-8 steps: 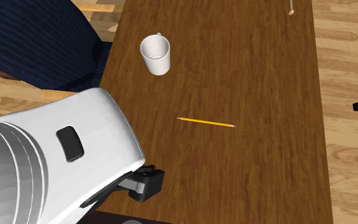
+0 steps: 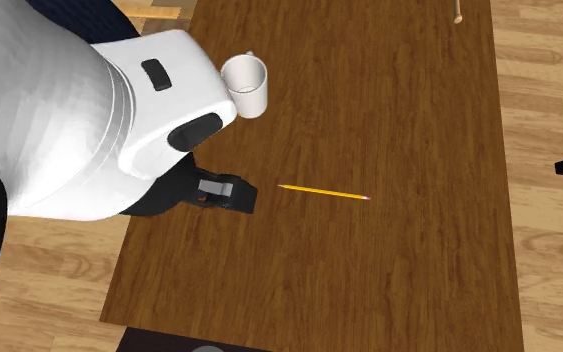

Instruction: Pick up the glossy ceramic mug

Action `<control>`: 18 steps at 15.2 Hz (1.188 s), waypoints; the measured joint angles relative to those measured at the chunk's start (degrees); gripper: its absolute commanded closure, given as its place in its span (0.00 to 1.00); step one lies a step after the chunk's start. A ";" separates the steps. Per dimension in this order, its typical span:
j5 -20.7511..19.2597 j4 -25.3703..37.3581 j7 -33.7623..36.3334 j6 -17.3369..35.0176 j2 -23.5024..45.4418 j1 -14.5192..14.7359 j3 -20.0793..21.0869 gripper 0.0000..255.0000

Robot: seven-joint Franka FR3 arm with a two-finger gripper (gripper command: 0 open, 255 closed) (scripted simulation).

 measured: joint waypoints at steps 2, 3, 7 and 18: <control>0.10 2.32 1.21 1.50 4.18 0.06 0.85 0.00; 0.08 3.77 1.71 1.80 6.10 0.07 1.20 0.00; -0.45 10.54 3.54 3.35 15.11 -0.02 2.36 0.00; -3.86 36.20 9.85 2.16 41.75 2.22 5.05 0.00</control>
